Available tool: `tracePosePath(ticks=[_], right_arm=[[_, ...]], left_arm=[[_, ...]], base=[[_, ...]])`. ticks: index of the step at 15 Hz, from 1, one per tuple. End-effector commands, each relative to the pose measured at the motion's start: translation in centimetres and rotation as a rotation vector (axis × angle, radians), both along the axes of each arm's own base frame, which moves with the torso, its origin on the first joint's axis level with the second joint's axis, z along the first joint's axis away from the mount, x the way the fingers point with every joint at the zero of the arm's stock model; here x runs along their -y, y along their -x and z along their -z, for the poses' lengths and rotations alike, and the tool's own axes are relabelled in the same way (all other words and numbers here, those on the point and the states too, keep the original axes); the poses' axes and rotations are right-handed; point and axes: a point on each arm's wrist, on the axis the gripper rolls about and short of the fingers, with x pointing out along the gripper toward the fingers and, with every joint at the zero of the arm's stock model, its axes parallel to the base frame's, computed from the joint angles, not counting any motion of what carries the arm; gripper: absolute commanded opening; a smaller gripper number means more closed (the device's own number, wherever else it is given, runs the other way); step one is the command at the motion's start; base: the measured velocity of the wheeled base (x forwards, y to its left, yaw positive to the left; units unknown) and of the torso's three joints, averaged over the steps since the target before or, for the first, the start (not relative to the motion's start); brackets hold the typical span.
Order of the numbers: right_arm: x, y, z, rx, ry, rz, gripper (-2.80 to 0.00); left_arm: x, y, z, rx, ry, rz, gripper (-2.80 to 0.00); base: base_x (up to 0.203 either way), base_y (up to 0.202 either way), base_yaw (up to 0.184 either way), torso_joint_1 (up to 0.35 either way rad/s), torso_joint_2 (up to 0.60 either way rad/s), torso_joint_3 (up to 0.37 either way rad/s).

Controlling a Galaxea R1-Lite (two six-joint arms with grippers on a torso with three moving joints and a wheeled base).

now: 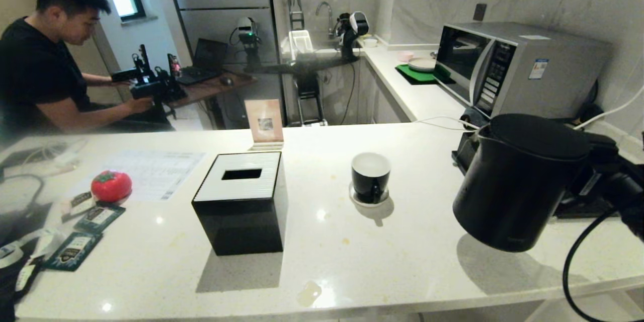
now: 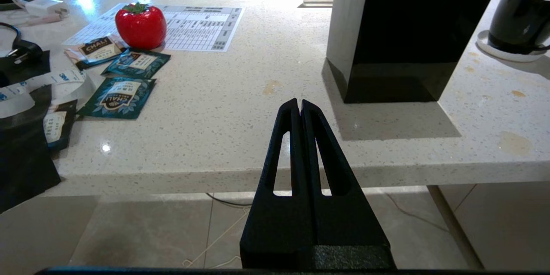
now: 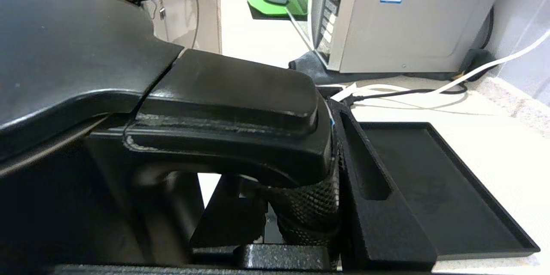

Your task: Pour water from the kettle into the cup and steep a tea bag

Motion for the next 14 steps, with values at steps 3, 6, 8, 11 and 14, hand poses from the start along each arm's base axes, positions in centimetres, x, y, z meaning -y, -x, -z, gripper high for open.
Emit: tracePosePath(ticks=[3, 6, 8, 11, 14], right_arm=[[0.1, -1.3, -1.1, 0.045, 0.016, 0.004, -2.8], [0.1, -1.6, -0.9, 0.034, 0.029, 0.004, -2.8], [0.1, -1.8, -0.8, 0.026, 0.031, 0.004, -2.8], [-0.4, -2.2, -0.9, 0.022, 0.039, -0.013, -2.8], [-0.7, -3.0, -1.0, 0.017, 0.051, -0.023, -2.8]], left_arm=[[0.0, 0.0, 0.0, -0.001, 0.001, -0.001, -2.8], [0.0, 0.0, 0.0, -0.001, 0.001, -0.001, -2.8], [0.0, 0.0, 0.0, -0.001, 0.001, -0.001, -2.8], [0.0, 0.0, 0.0, -0.001, 0.001, -0.001, -2.8], [0.0, 0.0, 0.0, -0.001, 0.001, -0.001, -2.8]], base=[[0.0, 0.0, 0.0, 0.0, 0.0, 0.0], [0.0, 0.0, 0.0, 0.0, 0.0, 0.0], [0.0, 0.0, 0.0, 0.0, 0.0, 0.0], [0.0, 0.0, 0.0, 0.0, 0.0, 0.0], [0.0, 0.0, 0.0, 0.0, 0.0, 0.0]])
